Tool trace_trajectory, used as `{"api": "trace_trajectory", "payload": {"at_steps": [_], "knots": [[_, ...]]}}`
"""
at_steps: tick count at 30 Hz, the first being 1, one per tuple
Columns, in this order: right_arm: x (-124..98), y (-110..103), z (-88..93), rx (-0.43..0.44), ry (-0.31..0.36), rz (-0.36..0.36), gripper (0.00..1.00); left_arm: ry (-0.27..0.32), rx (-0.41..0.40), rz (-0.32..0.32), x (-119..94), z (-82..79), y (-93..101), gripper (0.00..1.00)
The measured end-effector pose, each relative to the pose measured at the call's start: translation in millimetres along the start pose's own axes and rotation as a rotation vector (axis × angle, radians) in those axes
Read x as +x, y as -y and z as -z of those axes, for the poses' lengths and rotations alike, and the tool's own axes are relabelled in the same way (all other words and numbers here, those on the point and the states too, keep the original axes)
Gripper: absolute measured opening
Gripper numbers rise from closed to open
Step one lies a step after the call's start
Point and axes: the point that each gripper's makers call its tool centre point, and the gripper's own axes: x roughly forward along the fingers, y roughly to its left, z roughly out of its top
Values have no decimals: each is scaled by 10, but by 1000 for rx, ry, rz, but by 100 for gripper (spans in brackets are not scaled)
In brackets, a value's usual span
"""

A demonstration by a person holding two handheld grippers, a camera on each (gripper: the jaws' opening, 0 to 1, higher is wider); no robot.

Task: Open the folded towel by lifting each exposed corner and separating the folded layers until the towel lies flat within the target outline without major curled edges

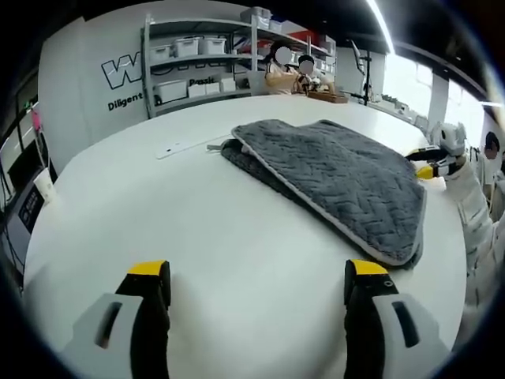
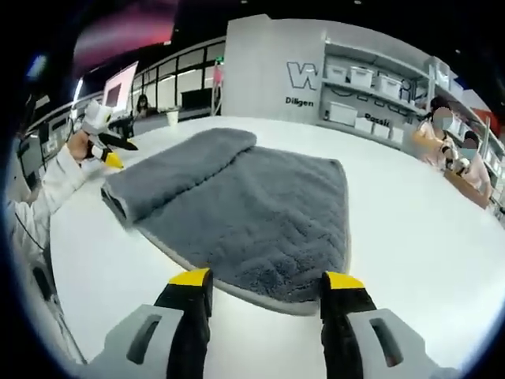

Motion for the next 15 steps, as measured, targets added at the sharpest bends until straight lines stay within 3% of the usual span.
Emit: {"api": "trace_trajectory", "payload": {"at_steps": [15], "knots": [[-11,40,18,28,-1,51,49,-2,1,0,-2,9,8,90]]}}
